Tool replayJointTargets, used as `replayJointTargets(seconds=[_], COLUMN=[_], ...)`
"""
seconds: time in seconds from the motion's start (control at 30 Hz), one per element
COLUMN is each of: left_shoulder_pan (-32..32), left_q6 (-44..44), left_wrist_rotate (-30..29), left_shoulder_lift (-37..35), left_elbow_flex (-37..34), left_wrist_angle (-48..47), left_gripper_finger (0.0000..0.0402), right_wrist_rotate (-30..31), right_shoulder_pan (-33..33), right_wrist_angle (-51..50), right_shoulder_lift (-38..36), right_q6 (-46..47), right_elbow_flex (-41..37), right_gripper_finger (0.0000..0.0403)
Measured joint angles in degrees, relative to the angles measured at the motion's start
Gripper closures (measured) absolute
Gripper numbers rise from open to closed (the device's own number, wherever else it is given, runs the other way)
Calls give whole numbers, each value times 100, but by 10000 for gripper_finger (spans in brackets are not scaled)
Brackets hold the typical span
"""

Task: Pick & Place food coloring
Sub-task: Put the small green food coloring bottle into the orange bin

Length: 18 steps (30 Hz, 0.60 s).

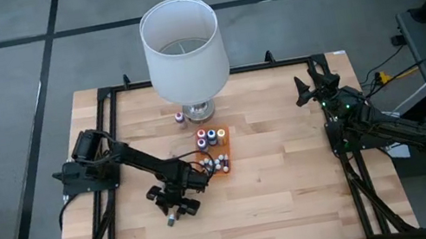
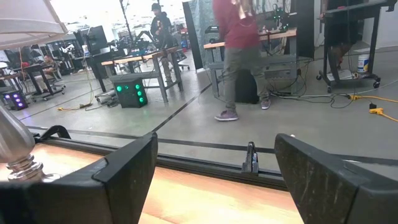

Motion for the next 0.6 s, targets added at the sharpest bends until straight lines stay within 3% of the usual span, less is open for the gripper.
replayJointTargets(seconds=[0.6], left_shoulder_pan=[-109], left_q6=[532], left_wrist_rotate=[-205], left_shoulder_lift=[-52], left_elbow_flex=[0], left_wrist_angle=[22], left_gripper_finger=[351], right_wrist_rotate=[0], right_shoulder_pan=[0], right_wrist_angle=[1], right_shoulder_lift=[0], right_q6=[-1], right_elbow_flex=[1], right_gripper_finger=[79])
